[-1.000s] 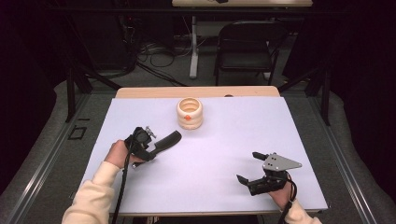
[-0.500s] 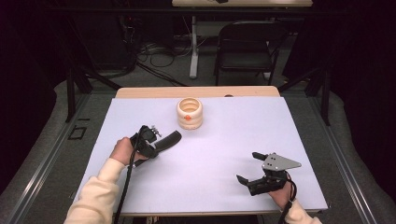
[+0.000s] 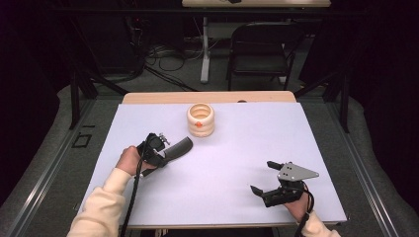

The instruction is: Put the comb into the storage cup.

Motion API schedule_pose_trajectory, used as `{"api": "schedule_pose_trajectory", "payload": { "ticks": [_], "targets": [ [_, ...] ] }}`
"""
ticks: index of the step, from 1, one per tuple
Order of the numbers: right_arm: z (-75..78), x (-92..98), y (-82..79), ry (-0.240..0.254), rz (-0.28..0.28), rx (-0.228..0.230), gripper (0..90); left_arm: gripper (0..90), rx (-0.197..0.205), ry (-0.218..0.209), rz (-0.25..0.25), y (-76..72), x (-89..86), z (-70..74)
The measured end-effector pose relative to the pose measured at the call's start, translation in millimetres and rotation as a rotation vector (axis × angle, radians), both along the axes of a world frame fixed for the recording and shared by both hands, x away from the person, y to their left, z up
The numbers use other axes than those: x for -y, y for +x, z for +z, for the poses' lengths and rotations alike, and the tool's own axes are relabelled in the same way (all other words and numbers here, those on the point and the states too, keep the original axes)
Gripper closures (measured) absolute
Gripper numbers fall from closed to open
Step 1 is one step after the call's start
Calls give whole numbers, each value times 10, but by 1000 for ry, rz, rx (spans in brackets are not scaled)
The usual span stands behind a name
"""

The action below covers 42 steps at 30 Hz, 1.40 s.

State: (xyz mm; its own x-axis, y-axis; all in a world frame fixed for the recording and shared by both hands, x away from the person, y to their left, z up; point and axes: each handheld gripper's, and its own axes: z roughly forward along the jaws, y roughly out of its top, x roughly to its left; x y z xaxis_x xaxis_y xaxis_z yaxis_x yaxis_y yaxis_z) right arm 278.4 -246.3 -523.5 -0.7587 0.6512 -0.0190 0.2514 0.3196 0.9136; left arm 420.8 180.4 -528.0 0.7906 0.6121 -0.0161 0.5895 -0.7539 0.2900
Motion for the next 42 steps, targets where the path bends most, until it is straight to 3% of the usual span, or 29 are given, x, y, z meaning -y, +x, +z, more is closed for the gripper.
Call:
{"api": "schedule_pose_trajectory", "payload": {
  "ticks": [19, 34, 42],
  "targets": [
    [2, 12, 1, -2, 1, 3, 0, 724, 76, -55, 12, -114, -86, 137],
    [2, 22, 6, 0, -5, 4, 0, 725, 88, -87, 18, -148, -121, 200],
    [2, 22, 8, 0, -4, 3, 0, 725, 101, -126, 24, -182, -154, 239]
  ]
}}
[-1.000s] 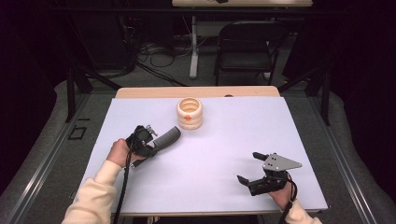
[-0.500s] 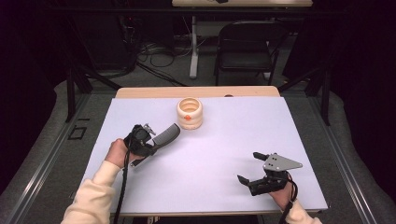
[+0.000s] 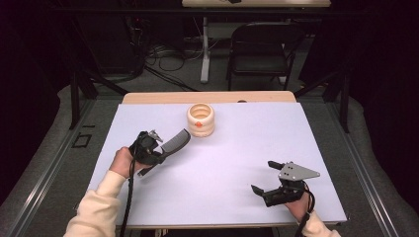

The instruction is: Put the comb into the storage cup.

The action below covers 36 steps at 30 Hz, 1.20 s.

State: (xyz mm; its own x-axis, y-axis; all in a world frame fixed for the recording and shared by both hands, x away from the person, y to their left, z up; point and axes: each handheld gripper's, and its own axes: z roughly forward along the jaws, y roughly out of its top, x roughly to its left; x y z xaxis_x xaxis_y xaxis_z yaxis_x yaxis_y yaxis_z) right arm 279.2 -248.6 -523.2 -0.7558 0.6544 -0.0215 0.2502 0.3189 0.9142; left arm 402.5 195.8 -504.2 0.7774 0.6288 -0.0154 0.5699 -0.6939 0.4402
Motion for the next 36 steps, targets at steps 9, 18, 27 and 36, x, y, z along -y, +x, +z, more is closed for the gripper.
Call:
{"api": "schedule_pose_trajectory", "payload": {
  "ticks": [9, 18, 27, 36],
  "targets": [
    [-3, -2, -5, 1, -1, -4, 0, 725, 12, -56, 23, -43, -134, 17],
    [-4, 2, 0, -2, -4, -6, 0, 724, 47, -108, 42, -40, -185, 29],
    [-6, 0, 1, -2, -6, -5, 0, 724, 103, -143, 79, -51, -202, 24],
    [-13, 4, 17, -1, -5, -8, 0, 724, 150, -174, 98, -56, -204, 23]
  ]
}}
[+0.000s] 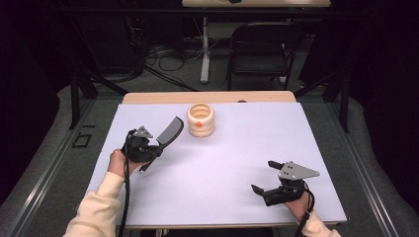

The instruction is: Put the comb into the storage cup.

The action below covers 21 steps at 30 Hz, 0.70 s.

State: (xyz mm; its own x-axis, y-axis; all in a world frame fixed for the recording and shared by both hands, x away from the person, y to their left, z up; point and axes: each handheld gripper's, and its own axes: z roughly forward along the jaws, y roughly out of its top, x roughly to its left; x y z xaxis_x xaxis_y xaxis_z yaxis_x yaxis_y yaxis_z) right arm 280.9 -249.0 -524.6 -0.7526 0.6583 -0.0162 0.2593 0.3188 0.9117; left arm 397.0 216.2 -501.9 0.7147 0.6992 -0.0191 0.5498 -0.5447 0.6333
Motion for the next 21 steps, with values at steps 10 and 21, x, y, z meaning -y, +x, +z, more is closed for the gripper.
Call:
{"api": "schedule_pose_trajectory", "payload": {
  "ticks": [10, 21],
  "targets": [
    [-1, 1, 0, 0, -4, 0, 0, 724, 35, -35, 17, -3, 9, -1],
    [-3, -2, 2, -2, -7, 0, 0, 724, 79, -72, 41, -4, 19, -12]
  ]
}}
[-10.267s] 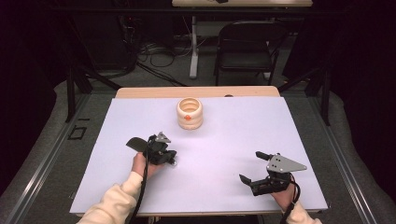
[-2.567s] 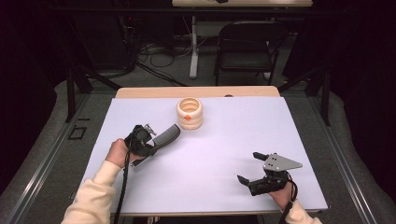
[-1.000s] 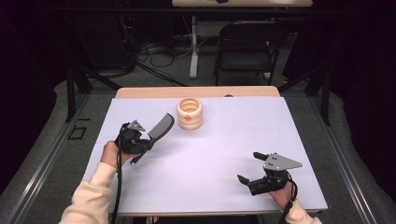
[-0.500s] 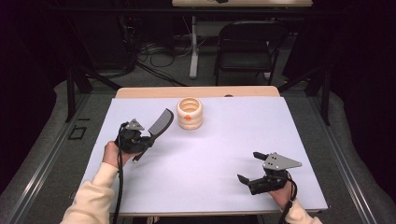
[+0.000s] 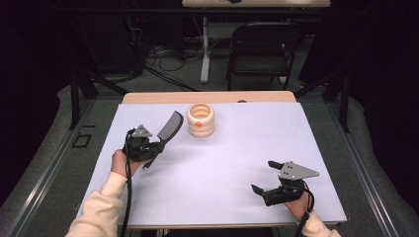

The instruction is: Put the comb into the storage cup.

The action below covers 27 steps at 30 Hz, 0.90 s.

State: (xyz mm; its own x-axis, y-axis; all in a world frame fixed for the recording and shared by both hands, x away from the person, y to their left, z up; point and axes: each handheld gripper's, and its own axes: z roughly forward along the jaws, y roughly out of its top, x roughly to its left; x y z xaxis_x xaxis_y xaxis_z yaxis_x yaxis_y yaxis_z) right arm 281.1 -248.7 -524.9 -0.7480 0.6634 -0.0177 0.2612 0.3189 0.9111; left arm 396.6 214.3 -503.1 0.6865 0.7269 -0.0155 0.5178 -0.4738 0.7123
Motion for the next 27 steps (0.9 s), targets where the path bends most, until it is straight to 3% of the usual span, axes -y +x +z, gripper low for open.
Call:
{"api": "schedule_pose_trajectory", "payload": {
  "ticks": [27],
  "targets": [
    [-16, -8, 20, -3, -16, -14, 0, 724, 88, -91, 49, 66, 10, -11]
  ]
}}
